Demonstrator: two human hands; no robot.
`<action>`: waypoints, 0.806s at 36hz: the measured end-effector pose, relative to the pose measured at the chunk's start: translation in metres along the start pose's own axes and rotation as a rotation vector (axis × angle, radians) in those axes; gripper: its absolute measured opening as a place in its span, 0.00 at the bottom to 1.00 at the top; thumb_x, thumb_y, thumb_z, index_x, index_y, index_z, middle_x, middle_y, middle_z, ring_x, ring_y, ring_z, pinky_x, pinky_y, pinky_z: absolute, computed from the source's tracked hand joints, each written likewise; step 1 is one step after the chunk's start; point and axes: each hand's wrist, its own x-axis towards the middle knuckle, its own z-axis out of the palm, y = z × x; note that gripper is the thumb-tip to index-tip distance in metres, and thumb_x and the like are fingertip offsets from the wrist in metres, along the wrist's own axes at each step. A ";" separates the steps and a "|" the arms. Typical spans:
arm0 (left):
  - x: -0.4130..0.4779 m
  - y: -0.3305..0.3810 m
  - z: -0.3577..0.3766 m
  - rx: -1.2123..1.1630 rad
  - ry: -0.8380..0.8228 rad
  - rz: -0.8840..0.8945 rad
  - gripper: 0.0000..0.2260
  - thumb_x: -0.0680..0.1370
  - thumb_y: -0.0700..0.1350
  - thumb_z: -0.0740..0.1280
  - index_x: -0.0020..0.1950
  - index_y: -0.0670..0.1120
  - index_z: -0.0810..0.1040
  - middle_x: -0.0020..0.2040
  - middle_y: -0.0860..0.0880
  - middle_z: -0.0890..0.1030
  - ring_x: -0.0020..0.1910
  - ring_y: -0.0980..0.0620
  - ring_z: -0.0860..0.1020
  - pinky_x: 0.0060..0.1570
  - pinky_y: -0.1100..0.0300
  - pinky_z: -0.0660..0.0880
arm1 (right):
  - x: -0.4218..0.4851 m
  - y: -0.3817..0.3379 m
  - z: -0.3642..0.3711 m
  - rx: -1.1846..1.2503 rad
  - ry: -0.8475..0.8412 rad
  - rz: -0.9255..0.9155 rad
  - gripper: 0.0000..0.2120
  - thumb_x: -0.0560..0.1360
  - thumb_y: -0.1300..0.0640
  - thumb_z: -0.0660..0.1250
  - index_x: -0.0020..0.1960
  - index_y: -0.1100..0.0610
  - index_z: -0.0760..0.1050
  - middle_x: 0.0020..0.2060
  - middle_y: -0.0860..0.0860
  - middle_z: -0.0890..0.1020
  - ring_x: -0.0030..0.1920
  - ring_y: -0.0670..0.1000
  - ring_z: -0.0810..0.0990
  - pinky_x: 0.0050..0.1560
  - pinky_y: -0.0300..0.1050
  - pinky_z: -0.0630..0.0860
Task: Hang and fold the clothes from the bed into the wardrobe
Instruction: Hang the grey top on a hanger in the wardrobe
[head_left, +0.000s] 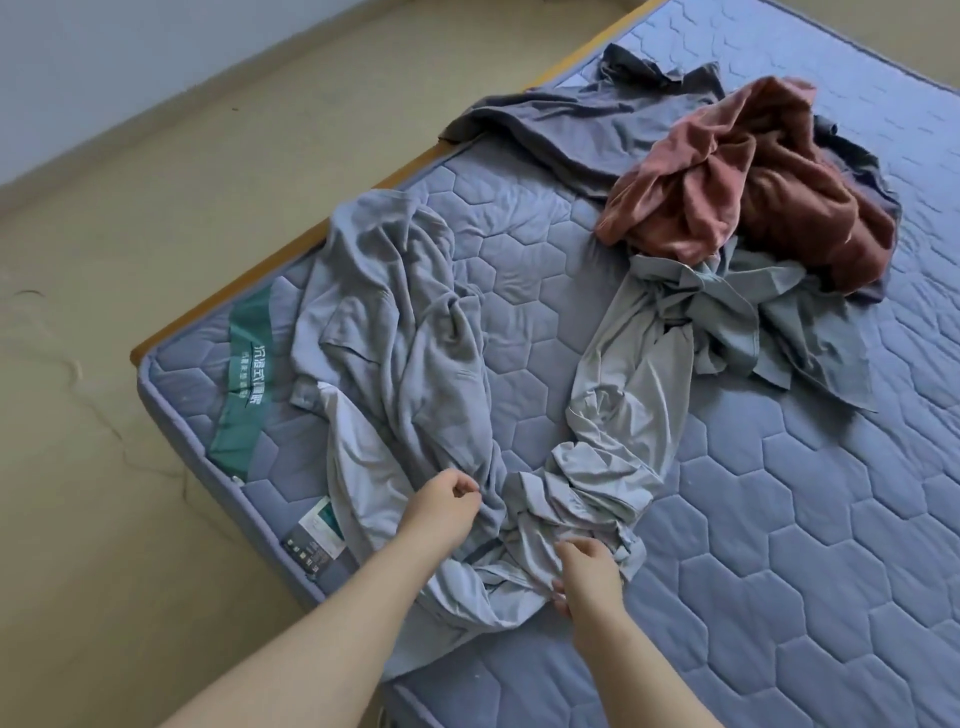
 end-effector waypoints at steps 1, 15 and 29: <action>0.005 -0.002 0.003 0.016 -0.005 -0.013 0.08 0.78 0.45 0.60 0.40 0.54 0.71 0.45 0.53 0.77 0.49 0.46 0.79 0.48 0.57 0.74 | 0.007 0.000 0.001 -0.055 0.056 0.002 0.15 0.76 0.60 0.61 0.62 0.63 0.70 0.50 0.58 0.74 0.46 0.56 0.73 0.44 0.47 0.70; 0.045 -0.041 0.043 0.115 -0.070 -0.114 0.06 0.76 0.44 0.61 0.39 0.52 0.72 0.41 0.52 0.78 0.40 0.49 0.76 0.45 0.59 0.73 | 0.085 0.008 -0.009 -0.699 0.006 -0.054 0.26 0.73 0.55 0.61 0.70 0.43 0.62 0.71 0.53 0.59 0.71 0.59 0.58 0.68 0.53 0.60; 0.019 -0.029 0.048 0.055 -0.087 -0.055 0.10 0.77 0.39 0.60 0.41 0.55 0.72 0.46 0.51 0.77 0.41 0.50 0.76 0.46 0.61 0.73 | 0.050 -0.001 -0.016 -0.078 -0.050 -0.283 0.15 0.71 0.65 0.61 0.34 0.55 0.57 0.28 0.49 0.61 0.32 0.49 0.59 0.32 0.44 0.57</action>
